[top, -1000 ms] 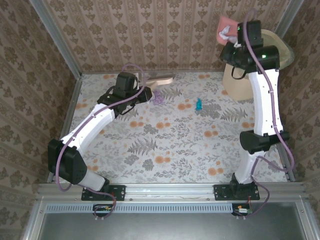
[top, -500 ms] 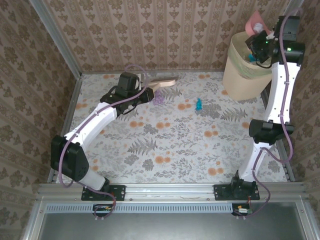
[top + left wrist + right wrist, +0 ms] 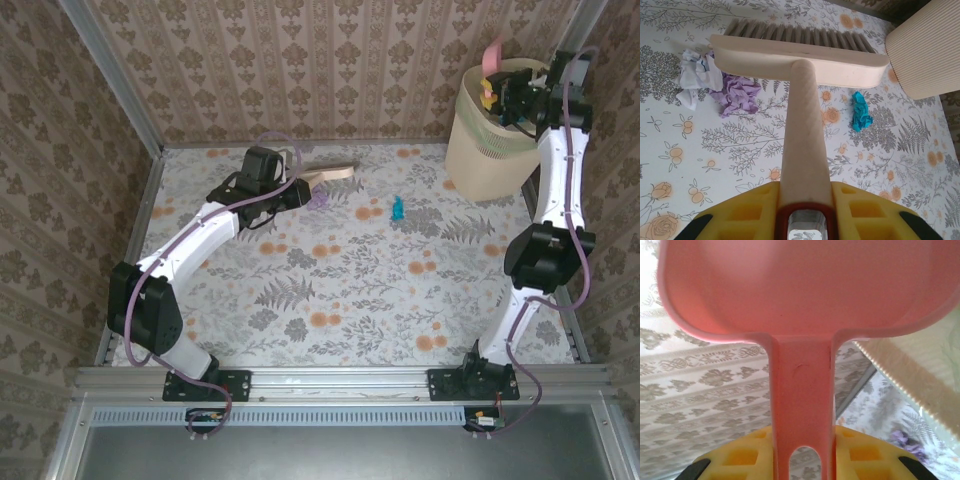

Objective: Sweep away the paper scraps from the table

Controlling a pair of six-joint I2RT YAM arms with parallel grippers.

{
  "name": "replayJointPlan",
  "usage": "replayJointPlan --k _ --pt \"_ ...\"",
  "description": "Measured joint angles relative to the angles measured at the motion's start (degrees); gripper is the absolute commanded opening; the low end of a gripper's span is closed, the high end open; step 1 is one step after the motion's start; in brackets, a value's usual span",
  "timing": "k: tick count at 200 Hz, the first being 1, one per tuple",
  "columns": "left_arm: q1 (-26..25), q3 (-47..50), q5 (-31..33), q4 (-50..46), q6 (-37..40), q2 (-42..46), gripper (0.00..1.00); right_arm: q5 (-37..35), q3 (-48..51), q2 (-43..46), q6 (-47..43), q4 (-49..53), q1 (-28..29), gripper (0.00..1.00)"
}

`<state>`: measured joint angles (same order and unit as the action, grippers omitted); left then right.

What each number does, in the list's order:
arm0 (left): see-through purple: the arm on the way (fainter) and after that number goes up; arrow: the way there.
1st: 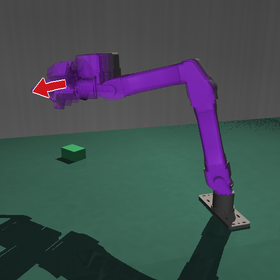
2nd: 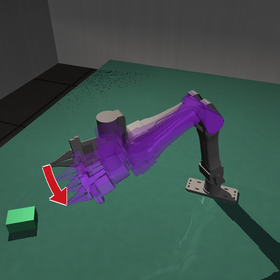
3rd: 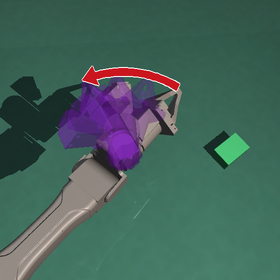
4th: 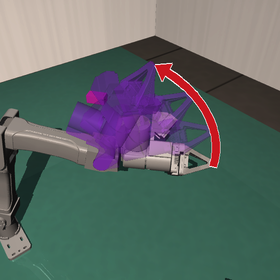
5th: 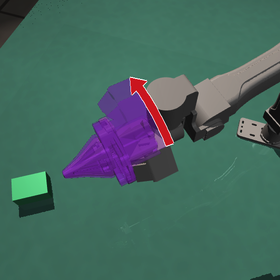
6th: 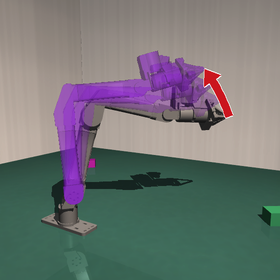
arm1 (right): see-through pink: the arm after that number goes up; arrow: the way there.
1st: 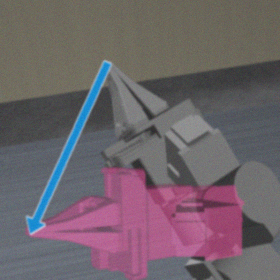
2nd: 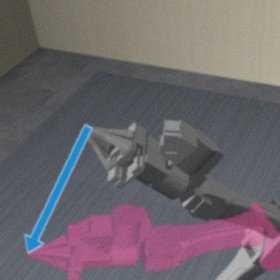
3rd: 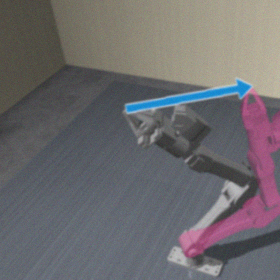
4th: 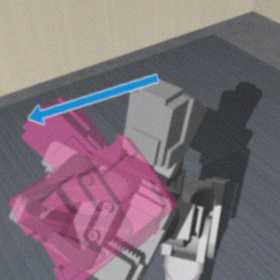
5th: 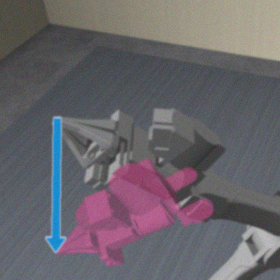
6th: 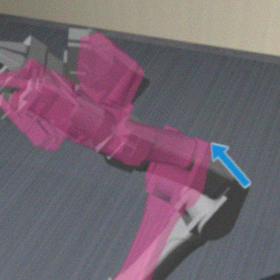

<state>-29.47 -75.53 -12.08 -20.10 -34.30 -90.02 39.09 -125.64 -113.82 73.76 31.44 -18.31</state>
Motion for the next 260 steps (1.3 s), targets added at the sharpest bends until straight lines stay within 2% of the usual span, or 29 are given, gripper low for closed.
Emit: replayJointPlan --k 23,57,117,157,178,205,260 --pt "0.0 -0.11 -0.17 0.0 0.02 0.0 0.0 0.46 8.98 3.98 7.54 -9.99 -1.09 0.0" --pt "0.0 -0.39 -0.42 0.0 0.02 -0.02 0.0 0.63 10.67 6.67 11.26 -16.31 -1.97 0.0" --pt "-0.04 -0.42 -0.72 0.0 0.0 -0.02 0.0 0.81 10.95 12.04 11.43 -17.53 -2.01 0.0" --pt "-0.07 -0.42 -0.81 0.0 0.0 0.0 0.0 -0.83 14.12 16.98 4.96 -13.22 -0.74 0.0" --pt "-0.07 -0.42 -0.85 0.0 0.0 0.0 0.0 -3.67 20.0 22.75 -0.55 -10.6 2.54 0.0" --pt "-0.11 -0.42 -1.07 0.0 0.0 0.0 0.0 -9.31 25.77 29.88 -10.71 -5.35 9.57 0.0" --pt "-0.11 -0.42 -1.05 0.04 -0.02 0.0 0.0 -30.12 32.59 41.57 -33.9 8.39 27.87 0.0"
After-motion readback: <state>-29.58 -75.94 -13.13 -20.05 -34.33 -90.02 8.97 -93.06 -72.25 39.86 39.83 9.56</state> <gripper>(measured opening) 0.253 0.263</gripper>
